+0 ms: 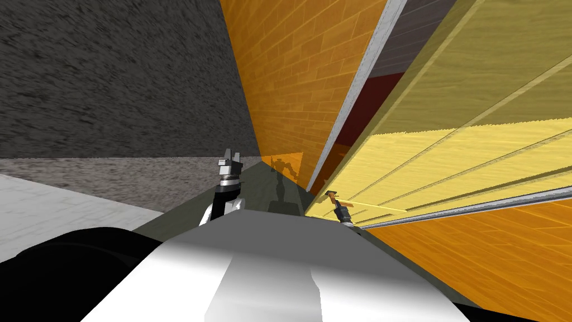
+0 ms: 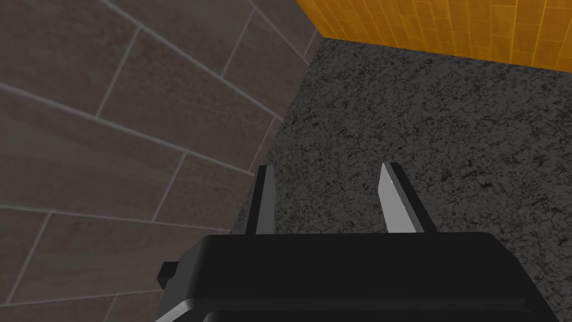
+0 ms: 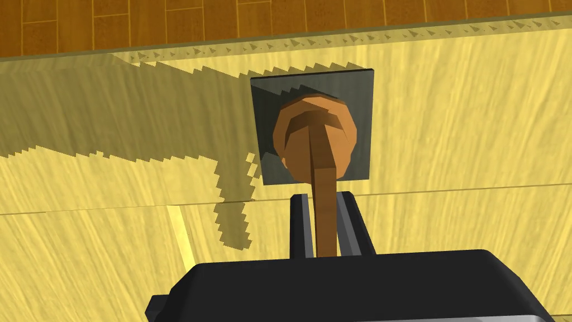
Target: Pull the door open
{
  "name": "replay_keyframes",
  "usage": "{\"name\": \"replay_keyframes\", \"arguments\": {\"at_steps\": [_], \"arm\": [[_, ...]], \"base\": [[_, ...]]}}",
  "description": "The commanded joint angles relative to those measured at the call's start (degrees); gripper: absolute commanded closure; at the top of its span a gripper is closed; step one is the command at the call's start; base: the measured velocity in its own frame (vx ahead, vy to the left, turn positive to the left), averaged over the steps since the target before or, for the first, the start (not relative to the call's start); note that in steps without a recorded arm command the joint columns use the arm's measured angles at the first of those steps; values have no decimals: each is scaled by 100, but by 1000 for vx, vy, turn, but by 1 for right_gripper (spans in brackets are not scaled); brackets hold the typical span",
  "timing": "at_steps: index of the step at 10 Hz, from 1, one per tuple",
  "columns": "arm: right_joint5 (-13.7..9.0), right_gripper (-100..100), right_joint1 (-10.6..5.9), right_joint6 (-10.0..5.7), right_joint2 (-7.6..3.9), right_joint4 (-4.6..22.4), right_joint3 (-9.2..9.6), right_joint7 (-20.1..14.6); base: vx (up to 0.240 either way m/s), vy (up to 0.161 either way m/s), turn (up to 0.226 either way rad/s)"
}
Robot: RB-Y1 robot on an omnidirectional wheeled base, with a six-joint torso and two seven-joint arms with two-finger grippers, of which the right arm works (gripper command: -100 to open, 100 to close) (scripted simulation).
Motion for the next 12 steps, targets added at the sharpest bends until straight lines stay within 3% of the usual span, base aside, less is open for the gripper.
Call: {"name": "replay_keyframes", "arguments": {"at_steps": [1, 3, 4, 5, 12], "arm": [[-25, 100, 90, -170, -101, 39, 79, -83], [-44, 100, 178, -341, -178, 74, 172, -154], [-36, 100, 178, -254, -152, -14, 154, -112], [-58, 100, 242, -391, -183, 52, 235, -148], [-158, 100, 414, -865, -314, 250, 477, -260]], "base": [[-177, -67, 155], [-220, -49, 153], [-86, -8, 14], [-130, -78, 217], [-190, -66, 156]]}}
